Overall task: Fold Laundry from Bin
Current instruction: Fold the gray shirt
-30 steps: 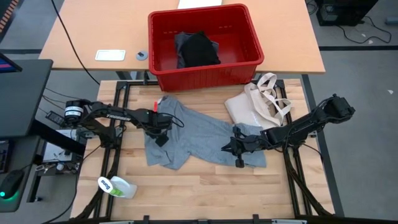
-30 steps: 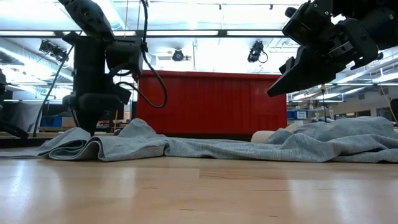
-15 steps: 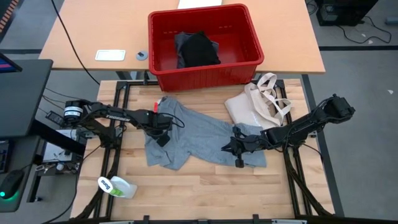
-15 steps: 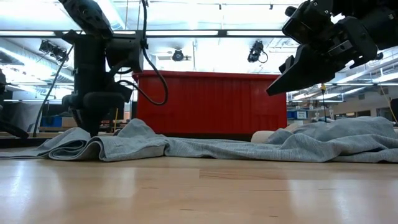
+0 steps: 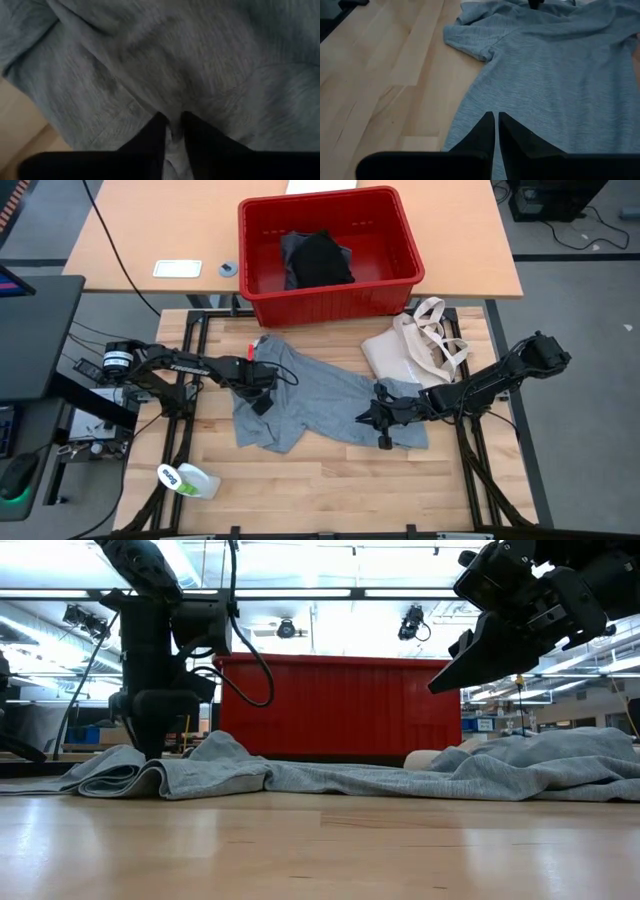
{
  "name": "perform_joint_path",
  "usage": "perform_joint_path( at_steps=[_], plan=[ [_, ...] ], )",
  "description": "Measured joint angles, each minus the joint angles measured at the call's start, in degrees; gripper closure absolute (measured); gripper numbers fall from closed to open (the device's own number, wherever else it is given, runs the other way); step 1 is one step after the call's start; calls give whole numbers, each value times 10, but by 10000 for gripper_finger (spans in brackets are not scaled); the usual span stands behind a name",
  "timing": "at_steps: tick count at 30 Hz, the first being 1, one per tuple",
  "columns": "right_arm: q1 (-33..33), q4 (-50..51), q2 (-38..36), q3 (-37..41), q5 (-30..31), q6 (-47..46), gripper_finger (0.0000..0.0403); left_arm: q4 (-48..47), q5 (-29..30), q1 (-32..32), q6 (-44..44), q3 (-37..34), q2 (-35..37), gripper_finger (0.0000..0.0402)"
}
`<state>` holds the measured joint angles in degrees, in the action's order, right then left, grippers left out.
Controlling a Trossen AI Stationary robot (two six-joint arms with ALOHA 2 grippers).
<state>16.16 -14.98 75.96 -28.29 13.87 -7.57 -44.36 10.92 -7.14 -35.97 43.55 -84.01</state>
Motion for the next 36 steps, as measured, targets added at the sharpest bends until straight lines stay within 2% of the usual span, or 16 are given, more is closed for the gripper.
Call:
perform_joint_path(
  at_steps=[2, 4, 7, 11, 15, 20, 28, 33, 36],
  plan=[
    [0, 0, 0, 0, 0, 0, 369, 0, -3, 0, 8, 0, 0, 376],
    [0, 0, 0, 0, 0, 0, 369, -4, -4, 0, 10, 0, 0, 391],
    [0, 0, 0, 0, 0, 0, 369, -18, -6, 0, 11, 4, 0, 393],
    [0, 0, 0, 0, 0, 0, 369, -64, -7, 2, 13, 51, 0, 396],
    [0, 0, 0, 0, 0, 0, 369, -151, -8, 4, 23, 121, 1, 397],
    [0, 0, 0, 0, 0, 0, 369, -269, -7, 2, 13, 175, 1, 397],
    [0, 0, 0, 0, 0, 0, 369, -407, -1, 2, -22, 177, 1, 392],
    [0, -1, 0, 0, 0, 0, 369, -403, 65, 2, -36, 163, 1, 391],
    [0, -6, 0, 0, 0, 0, 369, -348, 51, 2, -25, 139, -1, 391]
  ],
)
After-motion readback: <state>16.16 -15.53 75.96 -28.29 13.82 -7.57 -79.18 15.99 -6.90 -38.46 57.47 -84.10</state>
